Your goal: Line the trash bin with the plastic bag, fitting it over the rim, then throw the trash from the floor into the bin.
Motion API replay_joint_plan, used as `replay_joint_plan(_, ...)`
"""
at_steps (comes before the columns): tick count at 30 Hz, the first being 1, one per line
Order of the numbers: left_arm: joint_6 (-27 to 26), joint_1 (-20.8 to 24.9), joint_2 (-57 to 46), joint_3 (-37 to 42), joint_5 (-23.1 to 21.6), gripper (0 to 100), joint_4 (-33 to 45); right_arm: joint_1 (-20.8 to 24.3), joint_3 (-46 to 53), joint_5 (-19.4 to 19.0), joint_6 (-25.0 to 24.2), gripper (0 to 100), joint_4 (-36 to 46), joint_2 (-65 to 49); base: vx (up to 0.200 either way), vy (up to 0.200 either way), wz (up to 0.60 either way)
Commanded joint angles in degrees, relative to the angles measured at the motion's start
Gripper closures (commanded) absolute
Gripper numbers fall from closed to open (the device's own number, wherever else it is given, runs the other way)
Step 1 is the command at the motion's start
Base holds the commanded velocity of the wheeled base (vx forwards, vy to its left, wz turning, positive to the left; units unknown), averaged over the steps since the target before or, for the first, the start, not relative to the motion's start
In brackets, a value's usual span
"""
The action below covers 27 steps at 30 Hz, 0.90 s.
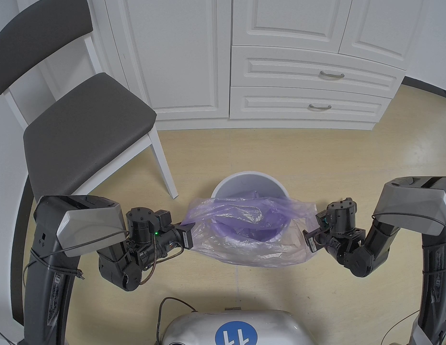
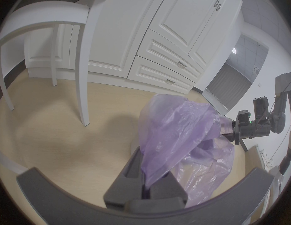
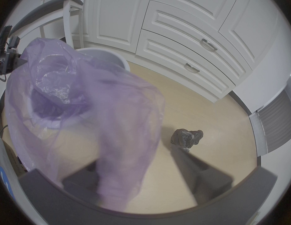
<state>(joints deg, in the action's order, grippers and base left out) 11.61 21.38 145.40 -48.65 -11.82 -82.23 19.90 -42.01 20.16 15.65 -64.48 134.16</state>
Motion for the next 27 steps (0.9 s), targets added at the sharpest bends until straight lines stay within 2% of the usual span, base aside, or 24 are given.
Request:
replay_joint_plan(1,0.17,-0.29,-1.34,0.22,0.05,100,-0.39,-0.65,2.19,-2.41,-0.01,0,0.76,-4.78,0.000,0.000,0.00)
replay_joint_plan(4,0.26,-0.29,-2.49,0.40,0.05,100,-0.48,-1.53,3.34,-5.92,-0.45,0,3.48,-9.00,0.000,0.000,0.00)
replay_joint_plan(7,1.05,-0.11,-3.28,0.40,0.14,100,-0.39,-2.76,3.60,-10.67,-2.91,0,8.31,-13.57,0.000,0.000,0.00)
replay_joint_plan(9,1.05,-0.11,-3.28,0.40,0.14,100,-0.39,-2.76,3.60,-10.67,-2.91,0,8.31,-13.57,0.000,0.000,0.00)
replay_joint_plan(10,1.84,-0.11,-3.72,0.40,0.22,100,-0.39,-4.25,3.69,-18.05,-5.90,0,14.73,-17.70,0.000,0.000,0.00)
replay_joint_plan(11,1.84,-0.11,-3.72,0.40,0.22,100,-0.39,-4.25,3.69,-18.05,-5.90,0,14.73,-17.70,0.000,0.000,0.00)
replay_joint_plan(12,1.84,-0.11,-3.72,0.49,0.22,100,-0.39,-5.74,3.60,-23.85,-6.69,0,19.21,-19.90,0.000,0.000,0.00)
replay_joint_plan(13,1.84,-0.11,-3.63,0.40,0.22,100,-0.39,-6.71,3.42,-26.84,-6.78,0,20.88,-20.51,0.000,0.000,0.00)
replay_joint_plan(16,1.84,-0.11,-2.93,0.22,0.31,100,0.05,-8.91,3.16,-33.96,-6.95,0,22.73,-20.60,0.000,0.000,0.00)
replay_joint_plan(18,1.84,-0.20,-2.66,-0.04,0.31,100,0.22,-9.88,3.07,-36.07,-7.39,0,22.64,-20.25,0.000,0.000,0.00)
replay_joint_plan(20,1.75,-0.38,-1.26,-0.57,0.31,100,0.31,-11.63,2.99,-41.43,-9.06,0,22.38,-19.37,0.000,0.000,0.00)
replay_joint_plan(21,1.84,-0.38,-1.17,-0.65,0.31,100,0.31,-11.72,2.90,-41.70,-9.15,0,22.38,-19.37,0.000,0.000,0.00)
replay_joint_plan(22,1.75,-0.73,-0.03,-1.53,0.31,100,0.40,-13.48,2.46,-46.27,-10.38,0,22.29,-18.49,0.000,0.000,0.00)
replay_joint_plan(27,1.84,-2.57,2.70,-3.99,0.31,100,1.10,-18.84,1.93,-58.31,-10.91,0,22.20,-15.77,0.000,0.000,0.00)
